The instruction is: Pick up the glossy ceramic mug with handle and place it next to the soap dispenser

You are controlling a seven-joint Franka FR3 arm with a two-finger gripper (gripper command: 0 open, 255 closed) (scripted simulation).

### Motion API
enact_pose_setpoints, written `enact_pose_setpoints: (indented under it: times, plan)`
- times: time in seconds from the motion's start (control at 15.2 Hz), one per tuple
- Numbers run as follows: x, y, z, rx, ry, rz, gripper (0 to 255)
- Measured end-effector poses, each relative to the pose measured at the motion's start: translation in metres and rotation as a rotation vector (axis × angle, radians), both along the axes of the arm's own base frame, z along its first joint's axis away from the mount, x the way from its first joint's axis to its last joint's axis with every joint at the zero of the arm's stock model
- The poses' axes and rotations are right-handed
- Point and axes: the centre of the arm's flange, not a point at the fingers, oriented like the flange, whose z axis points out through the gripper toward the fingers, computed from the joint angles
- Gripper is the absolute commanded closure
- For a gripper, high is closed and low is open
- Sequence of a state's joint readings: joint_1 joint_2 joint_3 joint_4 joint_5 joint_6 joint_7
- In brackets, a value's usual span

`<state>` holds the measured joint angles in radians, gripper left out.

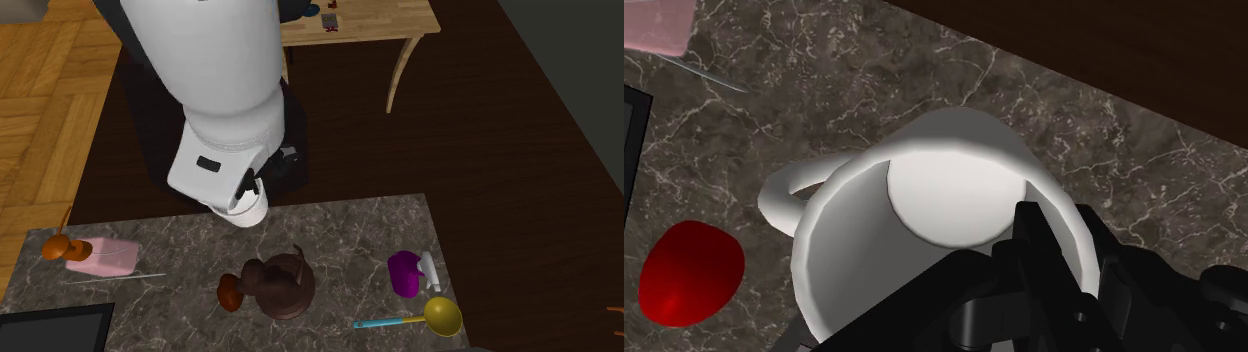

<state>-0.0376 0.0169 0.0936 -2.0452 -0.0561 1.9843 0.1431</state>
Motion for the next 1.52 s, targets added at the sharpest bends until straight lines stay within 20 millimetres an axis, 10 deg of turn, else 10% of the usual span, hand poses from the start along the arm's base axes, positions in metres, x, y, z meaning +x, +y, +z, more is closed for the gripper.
enact_pose_setpoints:
  times: [1.52]
  plan:
    - [-0.145, -0.268, 0.000, 0.000, 0.000, -0.001, 255]
